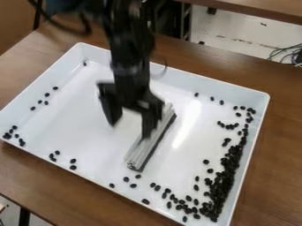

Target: Sweep into pile

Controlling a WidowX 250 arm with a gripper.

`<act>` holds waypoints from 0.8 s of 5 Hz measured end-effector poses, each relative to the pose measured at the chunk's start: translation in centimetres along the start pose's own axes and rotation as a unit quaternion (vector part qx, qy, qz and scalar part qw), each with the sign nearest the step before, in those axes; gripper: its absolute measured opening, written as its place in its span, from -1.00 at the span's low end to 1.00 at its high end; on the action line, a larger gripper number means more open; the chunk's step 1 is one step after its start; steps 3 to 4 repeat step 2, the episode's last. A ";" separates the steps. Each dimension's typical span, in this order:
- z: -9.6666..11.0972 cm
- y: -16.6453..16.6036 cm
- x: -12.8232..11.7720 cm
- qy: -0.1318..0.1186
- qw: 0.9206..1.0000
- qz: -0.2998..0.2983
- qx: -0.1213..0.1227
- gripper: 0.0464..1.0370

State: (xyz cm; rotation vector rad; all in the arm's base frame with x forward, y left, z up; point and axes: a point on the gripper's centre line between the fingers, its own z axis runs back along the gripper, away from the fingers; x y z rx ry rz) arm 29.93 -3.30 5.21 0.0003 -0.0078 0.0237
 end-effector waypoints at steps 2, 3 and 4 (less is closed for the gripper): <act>3.5 9.0 -0.9 -0.019 0.996 0.087 -0.030 0.93; 3.5 9.0 -0.9 -0.019 0.996 0.087 -0.030 0.93; 3.5 9.0 -0.9 -0.019 0.996 0.087 -0.030 0.93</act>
